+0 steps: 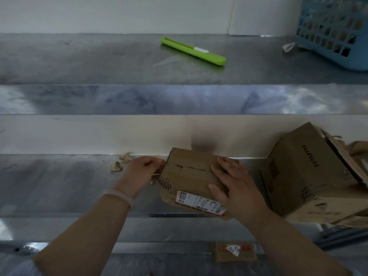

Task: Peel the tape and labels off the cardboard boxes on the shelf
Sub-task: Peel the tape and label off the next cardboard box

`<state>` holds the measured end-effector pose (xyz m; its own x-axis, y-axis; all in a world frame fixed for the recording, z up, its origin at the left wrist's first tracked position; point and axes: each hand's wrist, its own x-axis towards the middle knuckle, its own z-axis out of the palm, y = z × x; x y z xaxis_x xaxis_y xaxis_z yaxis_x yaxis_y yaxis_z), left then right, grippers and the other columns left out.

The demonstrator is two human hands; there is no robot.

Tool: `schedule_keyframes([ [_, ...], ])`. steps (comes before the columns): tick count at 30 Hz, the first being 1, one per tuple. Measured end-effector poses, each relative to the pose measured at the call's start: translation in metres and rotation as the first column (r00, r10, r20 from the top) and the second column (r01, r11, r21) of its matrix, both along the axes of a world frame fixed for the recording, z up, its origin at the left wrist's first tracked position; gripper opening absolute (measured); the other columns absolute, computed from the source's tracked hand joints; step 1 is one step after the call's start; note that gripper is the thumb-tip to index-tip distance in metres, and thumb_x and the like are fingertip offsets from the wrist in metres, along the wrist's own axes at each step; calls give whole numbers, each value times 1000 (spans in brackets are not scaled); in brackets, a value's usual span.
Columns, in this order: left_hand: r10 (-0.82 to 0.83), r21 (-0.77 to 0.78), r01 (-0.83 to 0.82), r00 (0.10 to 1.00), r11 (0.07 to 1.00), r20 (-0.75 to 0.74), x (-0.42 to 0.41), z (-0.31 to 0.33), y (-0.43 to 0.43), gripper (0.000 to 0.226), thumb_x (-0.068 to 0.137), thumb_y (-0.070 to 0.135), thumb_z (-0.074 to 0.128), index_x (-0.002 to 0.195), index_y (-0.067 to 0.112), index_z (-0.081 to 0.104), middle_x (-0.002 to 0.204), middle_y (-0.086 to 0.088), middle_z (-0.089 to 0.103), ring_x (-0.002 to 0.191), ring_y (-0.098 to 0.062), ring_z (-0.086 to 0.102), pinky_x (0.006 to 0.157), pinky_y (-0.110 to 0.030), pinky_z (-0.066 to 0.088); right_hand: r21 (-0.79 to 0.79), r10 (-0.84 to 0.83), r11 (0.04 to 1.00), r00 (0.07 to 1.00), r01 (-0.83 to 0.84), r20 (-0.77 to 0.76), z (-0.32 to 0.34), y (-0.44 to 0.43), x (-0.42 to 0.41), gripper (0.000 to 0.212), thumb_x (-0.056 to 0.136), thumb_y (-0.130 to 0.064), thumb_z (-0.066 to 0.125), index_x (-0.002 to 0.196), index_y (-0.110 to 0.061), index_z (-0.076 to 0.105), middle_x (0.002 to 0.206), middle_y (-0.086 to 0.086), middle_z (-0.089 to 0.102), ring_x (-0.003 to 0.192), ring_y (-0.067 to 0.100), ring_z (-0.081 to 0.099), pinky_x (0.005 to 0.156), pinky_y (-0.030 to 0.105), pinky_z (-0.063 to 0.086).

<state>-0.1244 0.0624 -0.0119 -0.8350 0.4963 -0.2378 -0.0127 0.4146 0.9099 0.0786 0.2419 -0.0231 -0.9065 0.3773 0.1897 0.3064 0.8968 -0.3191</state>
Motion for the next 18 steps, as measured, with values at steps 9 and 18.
schedule_keyframes([
  [9, -80, 216, -46, 838, 975, 539, -1, 2, -2, 25, 93, 13, 57, 107, -5, 66, 104, -18, 69, 91, -24, 63, 82, -34, 53, -12, 8, 1000, 999, -8, -42, -5, 2, 0, 70, 89, -65, 28, 140, -24, 50, 153, -1, 37, 145, 15, 23, 121, 42, 14],
  [18, 27, 77, -53, 953, 996, 302, -4, -11, 2, 22, 91, 12, 62, 99, -8, 62, 94, -23, 69, 83, -25, 66, 75, -34, 58, -29, 5, 1000, 999, -6, -43, -5, 2, 1, 80, 87, -76, 17, 142, -26, 48, 154, -3, 35, 145, 12, 20, 121, 41, 12],
])
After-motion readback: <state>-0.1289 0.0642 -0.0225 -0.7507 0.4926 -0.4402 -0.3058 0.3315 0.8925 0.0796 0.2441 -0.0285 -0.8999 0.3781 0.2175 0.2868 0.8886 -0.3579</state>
